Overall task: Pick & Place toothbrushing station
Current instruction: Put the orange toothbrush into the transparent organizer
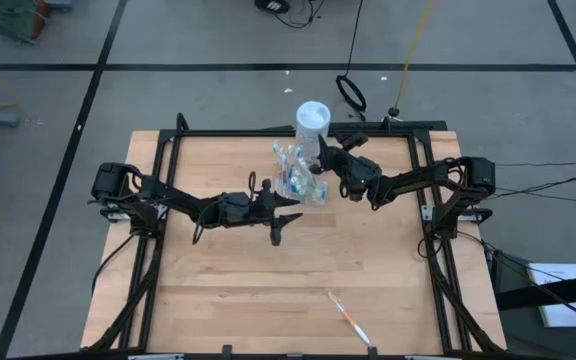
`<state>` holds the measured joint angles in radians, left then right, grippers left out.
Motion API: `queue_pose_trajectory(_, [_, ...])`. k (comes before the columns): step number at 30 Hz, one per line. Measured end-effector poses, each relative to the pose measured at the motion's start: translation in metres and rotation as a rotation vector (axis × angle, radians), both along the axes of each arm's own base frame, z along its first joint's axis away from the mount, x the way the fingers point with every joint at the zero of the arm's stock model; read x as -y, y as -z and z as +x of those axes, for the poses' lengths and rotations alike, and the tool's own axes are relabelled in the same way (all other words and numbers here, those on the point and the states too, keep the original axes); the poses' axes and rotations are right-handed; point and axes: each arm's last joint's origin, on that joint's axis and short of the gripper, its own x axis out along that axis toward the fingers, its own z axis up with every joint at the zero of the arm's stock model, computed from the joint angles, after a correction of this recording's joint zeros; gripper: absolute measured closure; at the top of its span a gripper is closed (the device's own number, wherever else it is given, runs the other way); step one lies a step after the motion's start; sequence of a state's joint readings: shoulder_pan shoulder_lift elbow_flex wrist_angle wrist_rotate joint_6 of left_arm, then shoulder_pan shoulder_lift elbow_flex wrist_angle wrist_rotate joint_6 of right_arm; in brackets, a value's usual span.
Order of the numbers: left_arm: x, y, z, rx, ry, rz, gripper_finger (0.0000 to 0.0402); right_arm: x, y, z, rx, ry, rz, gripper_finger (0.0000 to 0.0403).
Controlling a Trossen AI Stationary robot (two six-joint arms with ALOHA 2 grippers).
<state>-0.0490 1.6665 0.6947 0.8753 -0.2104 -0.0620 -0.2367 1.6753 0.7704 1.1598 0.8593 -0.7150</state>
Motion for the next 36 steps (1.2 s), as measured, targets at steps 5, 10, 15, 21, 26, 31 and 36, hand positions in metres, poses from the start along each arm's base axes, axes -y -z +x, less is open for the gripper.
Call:
queue_pose_trajectory(5, [0.000,0.002,0.000,-0.031,0.004,0.038,0.0227,-0.001,0.001,0.000,-0.054,0.003,-0.022,0.0234])
queue_pose_trajectory(10, [-0.002,0.002,0.000,-0.030,-0.018,0.044,0.0227,-0.004,-0.013,-0.004,-0.059,0.011,-0.076,0.0234])
queue_pose_trajectory(15, [-0.004,-0.006,-0.007,-0.091,-0.177,0.162,0.0227,-0.024,-0.041,-0.015,-0.025,-0.002,-0.075,0.0234])
queue_pose_trajectory(21, [-0.006,-0.036,-0.031,-0.150,-0.354,0.248,0.0227,-0.058,-0.058,-0.032,-0.143,-0.061,-0.006,0.0234])
queue_pose_trajectory(26, [-0.011,-0.054,-0.044,-0.128,-0.383,0.200,0.0227,-0.082,-0.066,-0.055,-0.126,-0.086,0.109,0.0234])
queue_pose_trajectory(31, [-0.010,-0.053,-0.044,-0.128,-0.342,0.162,0.0227,-0.112,-0.061,-0.078,-0.045,-0.304,0.343,0.0234])
queue_pose_trajectory(36, [-0.007,-0.050,-0.041,-0.126,-0.228,0.141,0.0227,-0.137,-0.047,-0.094,-0.009,-0.584,0.812,0.0234])
